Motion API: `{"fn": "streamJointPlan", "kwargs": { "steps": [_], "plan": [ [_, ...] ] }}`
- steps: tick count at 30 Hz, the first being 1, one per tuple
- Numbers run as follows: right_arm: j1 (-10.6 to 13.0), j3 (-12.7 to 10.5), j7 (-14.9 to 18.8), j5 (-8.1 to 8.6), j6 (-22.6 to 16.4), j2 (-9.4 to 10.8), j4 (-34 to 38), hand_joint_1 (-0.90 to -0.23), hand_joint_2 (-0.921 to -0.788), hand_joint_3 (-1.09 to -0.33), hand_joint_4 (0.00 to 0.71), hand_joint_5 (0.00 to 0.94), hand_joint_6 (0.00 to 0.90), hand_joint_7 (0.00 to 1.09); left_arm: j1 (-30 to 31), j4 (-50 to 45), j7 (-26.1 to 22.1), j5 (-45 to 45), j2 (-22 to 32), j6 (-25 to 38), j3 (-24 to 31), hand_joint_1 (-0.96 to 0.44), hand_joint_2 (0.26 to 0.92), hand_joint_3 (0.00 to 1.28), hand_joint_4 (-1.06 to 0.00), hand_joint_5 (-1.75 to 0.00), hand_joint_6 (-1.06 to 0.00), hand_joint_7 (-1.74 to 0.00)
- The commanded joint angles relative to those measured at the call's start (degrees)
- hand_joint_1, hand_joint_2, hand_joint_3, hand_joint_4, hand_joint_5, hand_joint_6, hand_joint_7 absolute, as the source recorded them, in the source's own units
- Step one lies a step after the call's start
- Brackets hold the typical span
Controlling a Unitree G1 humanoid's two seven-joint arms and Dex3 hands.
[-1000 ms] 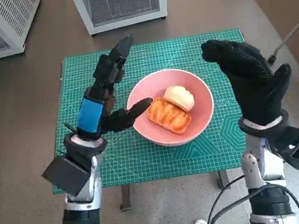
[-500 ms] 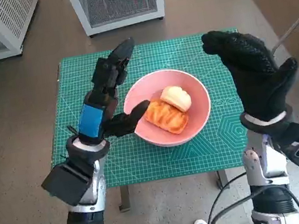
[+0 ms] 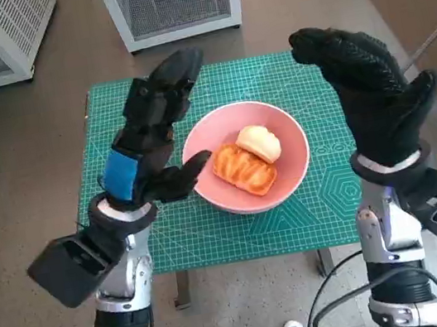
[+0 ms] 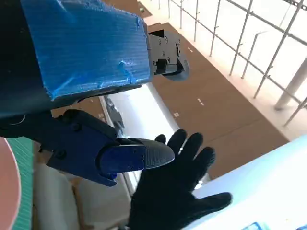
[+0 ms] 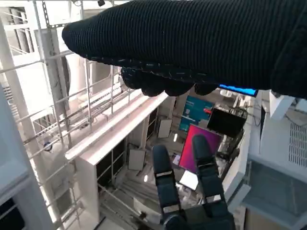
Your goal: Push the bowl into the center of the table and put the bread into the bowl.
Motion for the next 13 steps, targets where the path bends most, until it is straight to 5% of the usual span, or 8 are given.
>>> {"fn": "streamJointPlan", "kwargs": {
  "steps": [1, 13],
  "plan": [
    [0.2, -0.1, -0.9, -0.72, 0.6, -0.6, 0.7, -0.442, -0.921, -0.438, 0.242, 0.0, 0.111, 0.54, -1.5, -1.0, 0.0, -0.5, -0.2, 0.7, 0.8, -0.53, 0.921, 0.42, -0.11, -0.06, 0.0, -0.58],
    [0.6, 0.6, -2.5, -1.44, 2.1, -1.1, -0.6, -0.438, -0.921, -0.445, 0.236, 0.0, 0.113, 0.55, -2.8, -1.7, 1.6, 0.8, -0.1, 1.4, 2.1, -0.55, 0.921, 0.42, -0.1, -0.08, 0.0, -0.54]
  ]
}}
